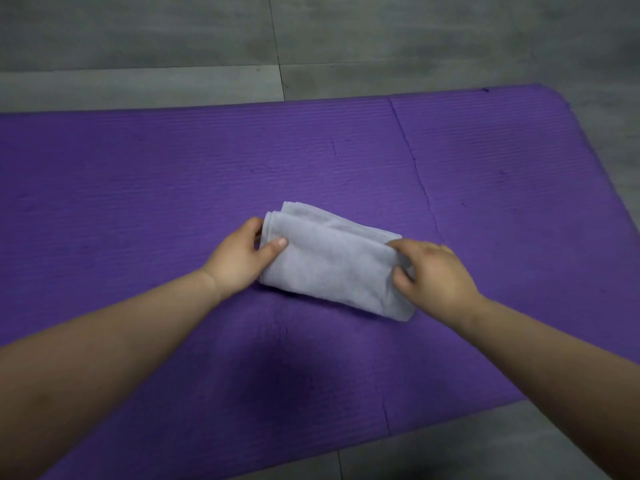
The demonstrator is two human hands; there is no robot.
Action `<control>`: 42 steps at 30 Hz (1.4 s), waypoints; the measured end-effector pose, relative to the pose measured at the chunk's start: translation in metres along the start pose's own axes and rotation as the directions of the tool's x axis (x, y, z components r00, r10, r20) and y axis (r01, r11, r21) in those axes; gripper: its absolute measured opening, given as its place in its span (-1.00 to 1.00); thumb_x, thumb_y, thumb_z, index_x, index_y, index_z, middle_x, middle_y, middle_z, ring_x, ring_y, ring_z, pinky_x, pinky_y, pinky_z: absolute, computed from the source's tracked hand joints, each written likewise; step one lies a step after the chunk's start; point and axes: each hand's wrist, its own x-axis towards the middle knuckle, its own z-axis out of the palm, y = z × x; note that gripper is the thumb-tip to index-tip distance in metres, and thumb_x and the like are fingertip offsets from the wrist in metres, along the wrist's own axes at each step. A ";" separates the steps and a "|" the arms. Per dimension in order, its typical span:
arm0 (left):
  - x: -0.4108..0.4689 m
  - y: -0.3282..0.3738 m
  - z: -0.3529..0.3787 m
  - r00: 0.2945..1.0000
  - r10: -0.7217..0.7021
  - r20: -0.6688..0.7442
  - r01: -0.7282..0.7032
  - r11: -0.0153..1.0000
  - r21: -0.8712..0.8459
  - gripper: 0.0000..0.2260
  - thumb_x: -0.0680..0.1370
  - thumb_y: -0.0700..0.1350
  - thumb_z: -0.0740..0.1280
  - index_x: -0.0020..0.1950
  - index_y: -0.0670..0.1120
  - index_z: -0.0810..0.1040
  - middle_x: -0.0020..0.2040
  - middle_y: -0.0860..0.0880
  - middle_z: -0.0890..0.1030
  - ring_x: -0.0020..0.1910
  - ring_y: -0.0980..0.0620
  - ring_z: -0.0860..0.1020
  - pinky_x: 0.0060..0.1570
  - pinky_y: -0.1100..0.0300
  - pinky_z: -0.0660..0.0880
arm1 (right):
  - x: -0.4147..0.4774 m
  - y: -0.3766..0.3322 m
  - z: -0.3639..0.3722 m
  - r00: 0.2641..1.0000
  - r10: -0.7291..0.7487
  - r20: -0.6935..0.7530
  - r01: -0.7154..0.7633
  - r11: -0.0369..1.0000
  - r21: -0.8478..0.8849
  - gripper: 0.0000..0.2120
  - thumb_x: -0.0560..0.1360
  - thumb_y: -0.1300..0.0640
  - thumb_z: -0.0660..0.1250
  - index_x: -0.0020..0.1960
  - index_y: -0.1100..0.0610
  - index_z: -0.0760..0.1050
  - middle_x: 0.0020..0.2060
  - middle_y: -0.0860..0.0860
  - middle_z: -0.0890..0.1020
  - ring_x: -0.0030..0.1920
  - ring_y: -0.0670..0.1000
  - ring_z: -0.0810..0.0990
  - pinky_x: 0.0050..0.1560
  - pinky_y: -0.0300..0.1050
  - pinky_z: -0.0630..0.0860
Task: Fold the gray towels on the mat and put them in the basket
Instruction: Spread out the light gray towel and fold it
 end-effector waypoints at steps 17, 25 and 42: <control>0.049 0.035 0.044 0.941 0.129 0.313 -0.333 0.514 0.790 -0.54 0.62 0.05 -0.08 0.50 0.04 -0.10 0.54 0.06 -0.03 0.52 0.09 -0.12 0.43 -0.02 -0.31 | 0.057 0.006 0.026 0.916 0.291 0.277 -0.268 0.956 -0.119 -0.62 0.57 0.14 0.01 0.37 0.12 0.28 0.35 0.08 0.40 0.36 0.12 0.30 0.39 0.00 0.13; 0.053 0.028 0.043 0.935 0.169 0.313 -0.353 0.545 0.760 -0.51 0.60 0.09 -0.04 0.50 0.05 -0.08 0.54 0.03 -0.04 0.52 0.09 -0.11 0.43 0.01 -0.32 | 0.080 -0.016 0.017 0.868 0.207 0.452 -0.241 0.970 0.018 -0.39 0.49 -0.10 0.24 0.43 0.10 0.14 0.36 0.09 0.34 0.37 0.11 0.30 0.32 0.01 0.25; -0.024 -0.011 0.005 0.882 -0.382 0.276 0.471 0.680 -0.562 -0.63 0.54 0.00 0.18 0.32 -0.08 0.32 0.14 -0.01 0.51 0.13 0.01 0.49 0.09 0.14 0.43 | 0.078 -0.038 0.018 0.823 0.060 0.564 -0.519 0.482 0.706 -0.88 0.43 0.17 0.38 -0.05 0.16 0.55 -0.41 -0.09 0.66 -0.39 -0.12 0.63 -0.34 -0.31 0.55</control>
